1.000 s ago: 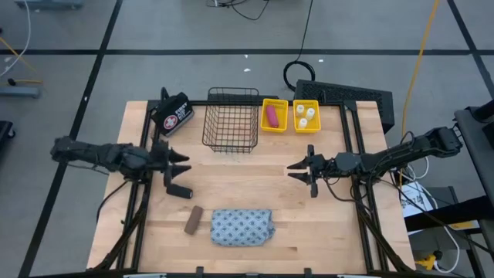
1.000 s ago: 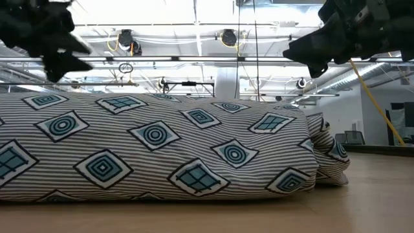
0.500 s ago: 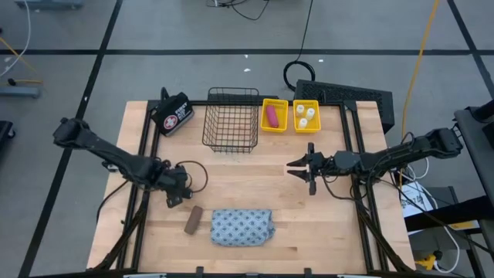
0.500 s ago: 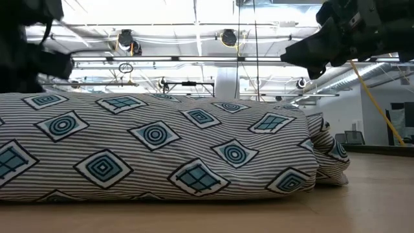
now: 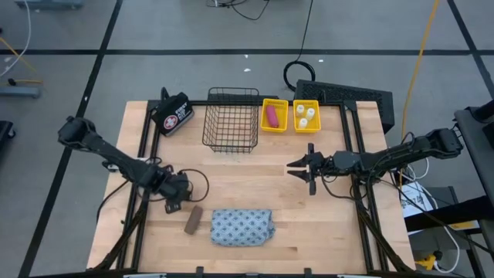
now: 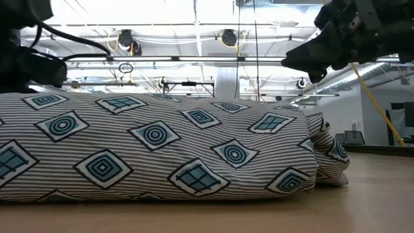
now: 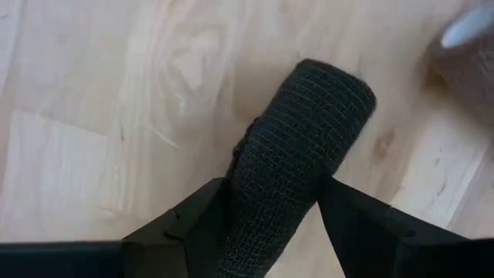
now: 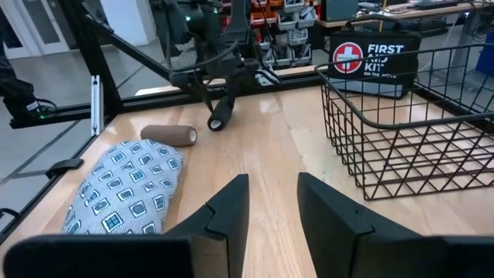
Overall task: Pick & Place Medicine items
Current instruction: Put the black bandage into the left yellow basket
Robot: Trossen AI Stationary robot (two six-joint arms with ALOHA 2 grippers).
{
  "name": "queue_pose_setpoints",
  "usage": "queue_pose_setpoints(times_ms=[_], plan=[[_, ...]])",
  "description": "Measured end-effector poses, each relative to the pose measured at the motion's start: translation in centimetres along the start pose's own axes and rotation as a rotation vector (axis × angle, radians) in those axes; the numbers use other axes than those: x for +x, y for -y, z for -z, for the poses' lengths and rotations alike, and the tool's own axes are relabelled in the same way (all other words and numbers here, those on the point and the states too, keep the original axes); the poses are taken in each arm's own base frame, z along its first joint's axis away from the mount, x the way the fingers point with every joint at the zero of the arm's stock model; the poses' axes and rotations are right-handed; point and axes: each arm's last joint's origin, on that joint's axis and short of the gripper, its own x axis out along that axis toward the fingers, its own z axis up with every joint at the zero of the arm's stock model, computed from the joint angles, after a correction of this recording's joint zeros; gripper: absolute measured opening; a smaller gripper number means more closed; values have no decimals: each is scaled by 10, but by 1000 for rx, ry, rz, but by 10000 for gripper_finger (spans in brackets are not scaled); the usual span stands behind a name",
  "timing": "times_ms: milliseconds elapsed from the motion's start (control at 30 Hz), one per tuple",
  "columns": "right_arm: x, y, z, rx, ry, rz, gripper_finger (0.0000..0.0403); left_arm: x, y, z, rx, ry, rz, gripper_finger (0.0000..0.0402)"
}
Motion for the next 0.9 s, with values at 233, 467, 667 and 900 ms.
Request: queue_pose_setpoints(times_ms=[233, 467, 667, 900], plan=[[0, 0, 0, -3, -4, 1, 100, 1, 6, 9, 82, -7, -14, 214], [0, 0, 1, -8, -10, 2, 100, 5, 7, 14, -1, -10, -26, 214], [0, 0, 1, -8, -11, 2, 100, 7, 9, 11, -69, 90, -33, 210], [0, 0, 0, 6, -2, 0, 100, 4, 23, -7, -28, 344, 62, 144]])
